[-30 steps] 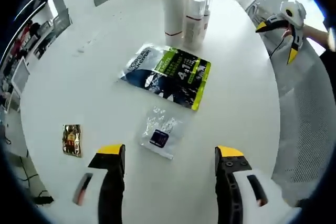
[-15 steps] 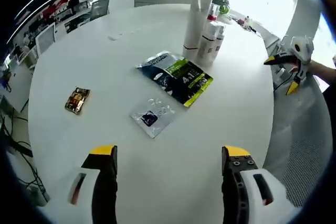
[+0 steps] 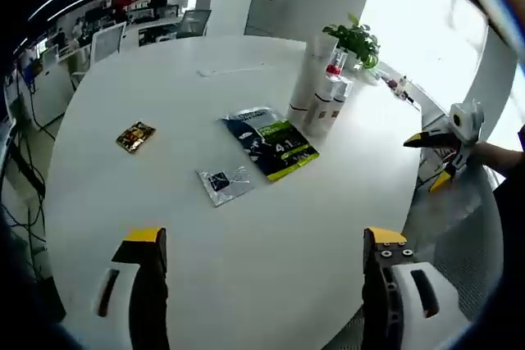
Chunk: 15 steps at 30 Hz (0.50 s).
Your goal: Arrange the skincare products in the storage area until every visible bottle or jar stands upright without overlapping.
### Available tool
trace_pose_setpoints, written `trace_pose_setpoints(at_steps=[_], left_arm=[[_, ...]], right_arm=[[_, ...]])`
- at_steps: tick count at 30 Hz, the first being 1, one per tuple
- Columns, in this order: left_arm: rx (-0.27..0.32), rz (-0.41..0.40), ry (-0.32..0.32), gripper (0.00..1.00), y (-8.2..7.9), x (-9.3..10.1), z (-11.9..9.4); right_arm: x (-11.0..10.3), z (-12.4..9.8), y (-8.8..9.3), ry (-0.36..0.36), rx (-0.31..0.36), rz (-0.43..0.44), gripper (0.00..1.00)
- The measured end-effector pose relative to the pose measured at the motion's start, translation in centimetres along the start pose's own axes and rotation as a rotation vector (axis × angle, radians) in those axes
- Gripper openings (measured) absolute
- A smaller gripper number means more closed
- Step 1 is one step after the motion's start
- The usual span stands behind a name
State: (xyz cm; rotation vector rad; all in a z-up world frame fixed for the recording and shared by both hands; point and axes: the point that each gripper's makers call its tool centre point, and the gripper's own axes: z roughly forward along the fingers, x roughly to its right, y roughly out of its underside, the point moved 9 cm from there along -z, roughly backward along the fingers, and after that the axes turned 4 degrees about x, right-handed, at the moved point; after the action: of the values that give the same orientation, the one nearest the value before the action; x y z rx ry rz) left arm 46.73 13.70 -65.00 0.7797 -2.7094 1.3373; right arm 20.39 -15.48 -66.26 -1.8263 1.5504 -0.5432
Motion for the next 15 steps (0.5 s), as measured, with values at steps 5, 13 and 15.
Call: trace_pose_setpoints(at_steps=[5, 13, 15], left_arm=[[0.049, -0.041, -0.034, 0.97, 0.0, 0.7, -1.1], [0.089, -0.098, -0.076, 0.99, 1.1, 2.1, -2.6], [0.097, -0.120, -0.084, 0.99, 1.4, 2.4, -3.0]], right_arm=[[0.0, 0.0, 0.0, -0.006, 0.000, -0.004, 0.88], [0.0, -0.1, -0.1, -0.004, 0.013, 0.009, 0.87], [0.0, -0.1, -0.1, -0.003, 0.012, 0.006, 0.87]])
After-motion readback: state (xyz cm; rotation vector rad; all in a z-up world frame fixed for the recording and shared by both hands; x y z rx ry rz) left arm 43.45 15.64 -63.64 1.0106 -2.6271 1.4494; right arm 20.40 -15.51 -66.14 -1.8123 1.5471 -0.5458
